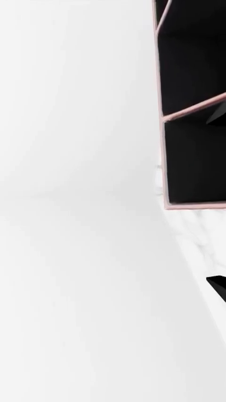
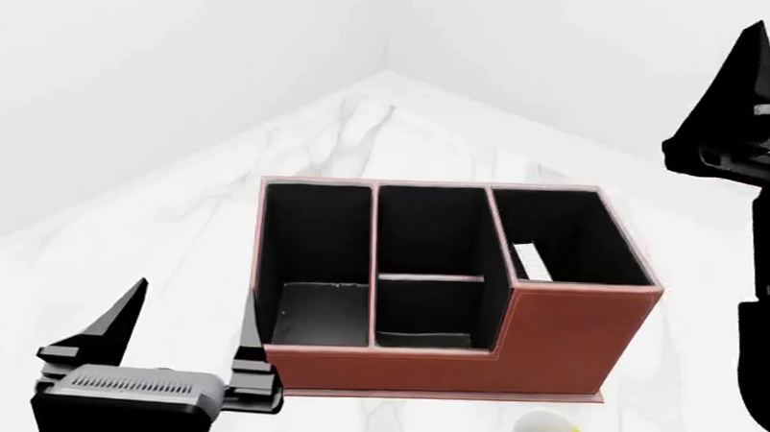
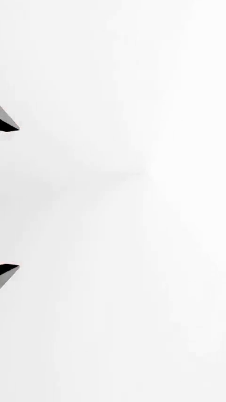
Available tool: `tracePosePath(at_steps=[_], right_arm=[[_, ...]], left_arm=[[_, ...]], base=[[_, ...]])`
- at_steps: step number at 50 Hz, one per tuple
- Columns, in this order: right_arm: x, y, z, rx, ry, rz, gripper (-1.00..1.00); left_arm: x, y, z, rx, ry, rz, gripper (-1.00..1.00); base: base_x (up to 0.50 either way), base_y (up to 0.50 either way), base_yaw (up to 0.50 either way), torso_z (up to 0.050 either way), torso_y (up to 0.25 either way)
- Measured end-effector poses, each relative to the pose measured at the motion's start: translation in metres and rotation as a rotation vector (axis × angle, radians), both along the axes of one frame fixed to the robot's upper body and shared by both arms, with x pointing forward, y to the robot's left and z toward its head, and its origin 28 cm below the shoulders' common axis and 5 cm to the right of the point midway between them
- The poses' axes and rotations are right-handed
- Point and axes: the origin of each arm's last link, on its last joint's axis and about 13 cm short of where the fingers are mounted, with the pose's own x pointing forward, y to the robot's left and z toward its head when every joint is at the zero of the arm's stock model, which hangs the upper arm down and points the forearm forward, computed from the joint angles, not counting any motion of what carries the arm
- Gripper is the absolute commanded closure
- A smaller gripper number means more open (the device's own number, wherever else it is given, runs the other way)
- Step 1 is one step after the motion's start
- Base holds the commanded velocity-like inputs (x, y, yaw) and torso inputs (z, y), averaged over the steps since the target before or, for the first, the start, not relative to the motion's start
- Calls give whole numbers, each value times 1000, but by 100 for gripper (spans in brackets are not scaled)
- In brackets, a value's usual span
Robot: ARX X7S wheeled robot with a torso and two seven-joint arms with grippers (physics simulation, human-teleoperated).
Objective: Pick up the book and place it in the right compartment of the caddy.
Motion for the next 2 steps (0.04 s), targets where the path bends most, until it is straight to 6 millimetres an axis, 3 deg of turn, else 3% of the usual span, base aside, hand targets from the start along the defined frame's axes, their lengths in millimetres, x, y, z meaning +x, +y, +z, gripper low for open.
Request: tracePosePath(at_steps=[2], right_arm=[[-6,-1,4,2,-36,-8,-100]], left_arm=[[-1,0,1,1,-8,0,-100]], base=[[0,0,0,0,0]])
